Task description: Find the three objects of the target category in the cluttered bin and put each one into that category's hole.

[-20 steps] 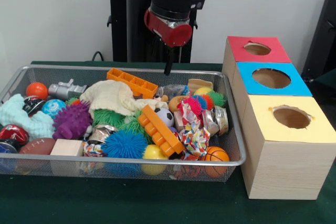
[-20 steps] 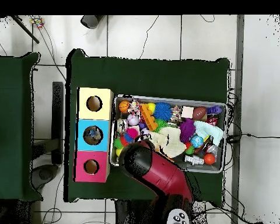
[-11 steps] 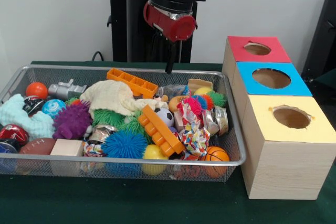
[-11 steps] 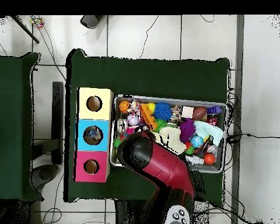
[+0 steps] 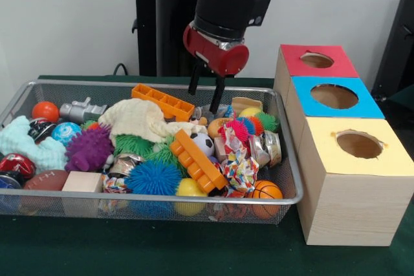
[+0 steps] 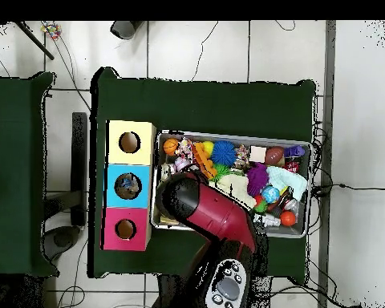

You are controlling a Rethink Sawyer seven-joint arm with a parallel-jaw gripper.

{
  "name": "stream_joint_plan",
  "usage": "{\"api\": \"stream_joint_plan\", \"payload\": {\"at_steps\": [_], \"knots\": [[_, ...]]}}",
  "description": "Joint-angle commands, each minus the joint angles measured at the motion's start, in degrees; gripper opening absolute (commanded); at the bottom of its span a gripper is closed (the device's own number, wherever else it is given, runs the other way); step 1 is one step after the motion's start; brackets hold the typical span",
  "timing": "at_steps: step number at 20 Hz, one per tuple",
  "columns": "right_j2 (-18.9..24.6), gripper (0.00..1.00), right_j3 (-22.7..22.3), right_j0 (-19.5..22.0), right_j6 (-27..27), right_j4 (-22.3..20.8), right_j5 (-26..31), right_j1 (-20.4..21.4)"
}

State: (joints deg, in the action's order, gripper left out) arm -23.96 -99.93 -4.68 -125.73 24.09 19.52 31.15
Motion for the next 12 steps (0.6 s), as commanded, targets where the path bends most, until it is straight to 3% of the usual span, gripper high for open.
{"api": "stream_joint_plan", "payload": {"at_steps": [1, 12], "knots": [[4.22, 1.00, 3.16, 0.13, -13.93, 3.99, -5.04, -6.68], [6.19, 1.00, 2.14, 0.99, -12.78, 5.45, -10.03, -7.94]]}}
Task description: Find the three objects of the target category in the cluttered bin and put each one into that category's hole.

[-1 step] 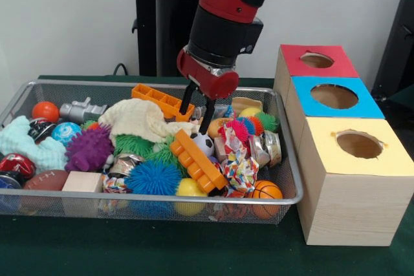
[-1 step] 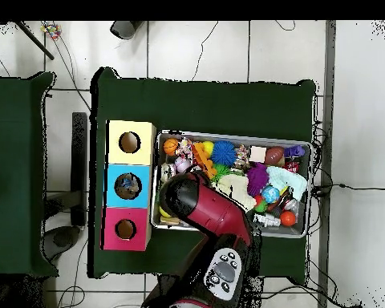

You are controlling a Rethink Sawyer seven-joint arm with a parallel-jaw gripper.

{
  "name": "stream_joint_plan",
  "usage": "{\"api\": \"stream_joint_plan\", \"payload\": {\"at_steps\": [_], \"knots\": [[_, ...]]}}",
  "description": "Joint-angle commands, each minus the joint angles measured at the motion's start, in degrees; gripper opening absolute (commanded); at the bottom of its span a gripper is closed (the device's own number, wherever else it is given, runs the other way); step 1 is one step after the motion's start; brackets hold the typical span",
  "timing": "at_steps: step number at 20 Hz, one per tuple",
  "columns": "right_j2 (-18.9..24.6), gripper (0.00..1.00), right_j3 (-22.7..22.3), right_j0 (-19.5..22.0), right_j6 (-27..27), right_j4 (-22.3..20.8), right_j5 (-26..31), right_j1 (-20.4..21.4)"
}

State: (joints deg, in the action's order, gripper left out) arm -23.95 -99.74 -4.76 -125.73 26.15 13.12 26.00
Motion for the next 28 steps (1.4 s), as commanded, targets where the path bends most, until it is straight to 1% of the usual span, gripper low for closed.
{"api": "stream_joint_plan", "payload": {"at_steps": [1, 3, 7, 10, 12, 16, 20, 26, 28], "knots": [[6.21, 1.00, 1.99, 1.23, -12.61, 3.47, -3.80, -2.93], [5.83, 1.00, 2.43, 1.31, -12.40, 3.79, -3.50, -3.34], [4.26, 1.00, 3.62, -0.41, -13.57, 5.31, -2.87, -5.55], [4.84, 1.00, 2.50, -0.95, -14.10, 5.93, -4.67, -6.52], [5.95, 1.00, 0.83, -0.35, -13.82, 5.63, -6.47, -6.10], [8.35, 1.00, -2.73, 2.15, -12.76, 4.02, -9.57, -4.14], [10.52, 1.00, -7.22, 5.25, -12.89, 1.69, -14.18, -2.69], [13.07, 1.00, -14.36, 12.15, -12.15, -3.11, -19.97, 0.39], [13.32, 1.00, -16.50, 13.50, -12.11, -4.49, -21.28, 1.14]]}}
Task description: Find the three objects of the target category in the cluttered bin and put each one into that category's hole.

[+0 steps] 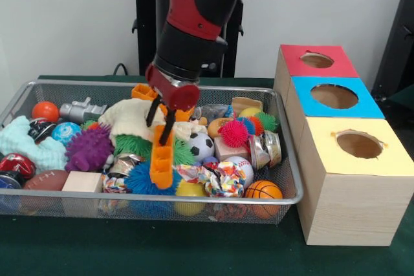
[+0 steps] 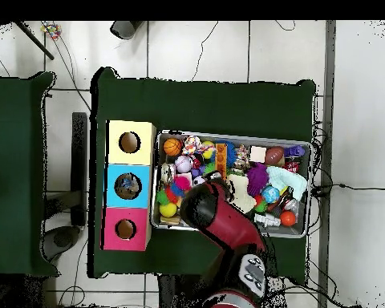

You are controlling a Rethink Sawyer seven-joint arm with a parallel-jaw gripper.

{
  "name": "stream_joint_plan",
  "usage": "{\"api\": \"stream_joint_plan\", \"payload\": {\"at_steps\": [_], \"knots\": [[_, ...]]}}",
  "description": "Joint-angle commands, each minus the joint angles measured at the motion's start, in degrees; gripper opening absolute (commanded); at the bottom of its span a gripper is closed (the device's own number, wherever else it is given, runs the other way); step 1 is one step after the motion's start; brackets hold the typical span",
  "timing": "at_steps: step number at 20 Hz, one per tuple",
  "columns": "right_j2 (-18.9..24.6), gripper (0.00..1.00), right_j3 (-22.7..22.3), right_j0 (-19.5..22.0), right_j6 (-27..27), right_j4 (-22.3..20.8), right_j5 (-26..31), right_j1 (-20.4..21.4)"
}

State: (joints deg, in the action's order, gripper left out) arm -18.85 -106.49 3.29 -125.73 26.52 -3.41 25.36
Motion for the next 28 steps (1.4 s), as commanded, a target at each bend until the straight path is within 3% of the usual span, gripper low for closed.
{"api": "stream_joint_plan", "payload": {"at_steps": [1, 16, 20, 28], "knots": [[8.04, 1.00, -10.40, 5.63, -12.14, -5.08, -4.95, 1.99], [12.57, 1.00, -21.49, 2.99, -18.48, -7.96, -16.54, 1.25], [15.11, 1.00, -24.67, 6.34, -20.50, -11.19, -20.63, 1.49], [11.40, 1.00, -29.84, 13.65, -19.24, -18.17, -26.71, 0.95]]}}
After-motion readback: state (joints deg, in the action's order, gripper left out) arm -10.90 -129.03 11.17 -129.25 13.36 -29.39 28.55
